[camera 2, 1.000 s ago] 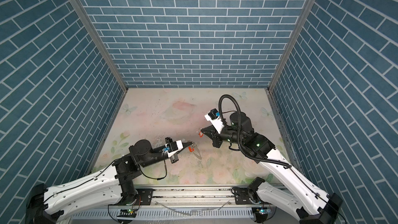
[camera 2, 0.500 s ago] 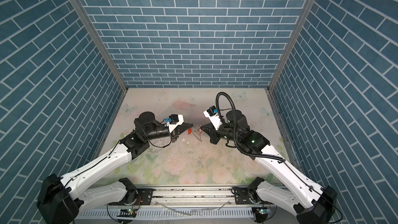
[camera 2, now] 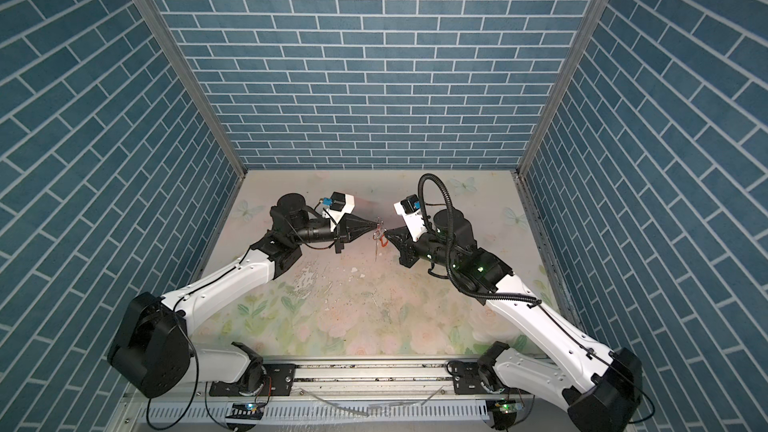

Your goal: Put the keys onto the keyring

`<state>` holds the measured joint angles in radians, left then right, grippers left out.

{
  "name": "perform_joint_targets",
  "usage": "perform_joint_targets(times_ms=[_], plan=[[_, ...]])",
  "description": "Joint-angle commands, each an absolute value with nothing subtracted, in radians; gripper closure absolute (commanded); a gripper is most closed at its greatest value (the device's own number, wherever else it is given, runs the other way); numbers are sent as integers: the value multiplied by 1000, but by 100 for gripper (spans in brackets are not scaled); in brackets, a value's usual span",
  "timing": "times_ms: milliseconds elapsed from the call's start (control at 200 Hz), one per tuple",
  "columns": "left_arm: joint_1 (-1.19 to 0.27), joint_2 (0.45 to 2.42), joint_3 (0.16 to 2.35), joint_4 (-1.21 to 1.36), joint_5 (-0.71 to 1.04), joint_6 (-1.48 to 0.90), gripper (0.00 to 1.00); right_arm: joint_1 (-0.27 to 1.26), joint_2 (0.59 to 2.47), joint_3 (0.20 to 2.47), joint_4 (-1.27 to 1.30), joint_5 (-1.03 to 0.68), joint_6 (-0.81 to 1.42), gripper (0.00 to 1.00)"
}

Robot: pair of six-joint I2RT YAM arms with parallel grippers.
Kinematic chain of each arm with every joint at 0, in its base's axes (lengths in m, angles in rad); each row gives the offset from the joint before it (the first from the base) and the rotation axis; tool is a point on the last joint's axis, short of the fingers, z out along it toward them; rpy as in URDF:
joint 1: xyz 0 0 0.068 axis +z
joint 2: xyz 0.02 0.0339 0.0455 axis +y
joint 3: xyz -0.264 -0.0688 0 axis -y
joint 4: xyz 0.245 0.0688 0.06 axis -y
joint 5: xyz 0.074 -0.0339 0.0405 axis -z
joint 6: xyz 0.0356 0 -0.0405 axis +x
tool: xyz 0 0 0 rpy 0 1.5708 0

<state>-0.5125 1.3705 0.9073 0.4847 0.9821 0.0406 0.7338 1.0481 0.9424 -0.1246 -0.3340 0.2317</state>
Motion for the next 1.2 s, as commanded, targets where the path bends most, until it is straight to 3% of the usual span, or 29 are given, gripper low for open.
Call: perform_joint_targets(times_ms=[0,1195], plan=[[-506,1362,939,540,1020,23,100,731,1062,931,-97,-304,252,100],[-506,1337,901,581,1009,3,100,732,1014,950,-92,-367,245,100]])
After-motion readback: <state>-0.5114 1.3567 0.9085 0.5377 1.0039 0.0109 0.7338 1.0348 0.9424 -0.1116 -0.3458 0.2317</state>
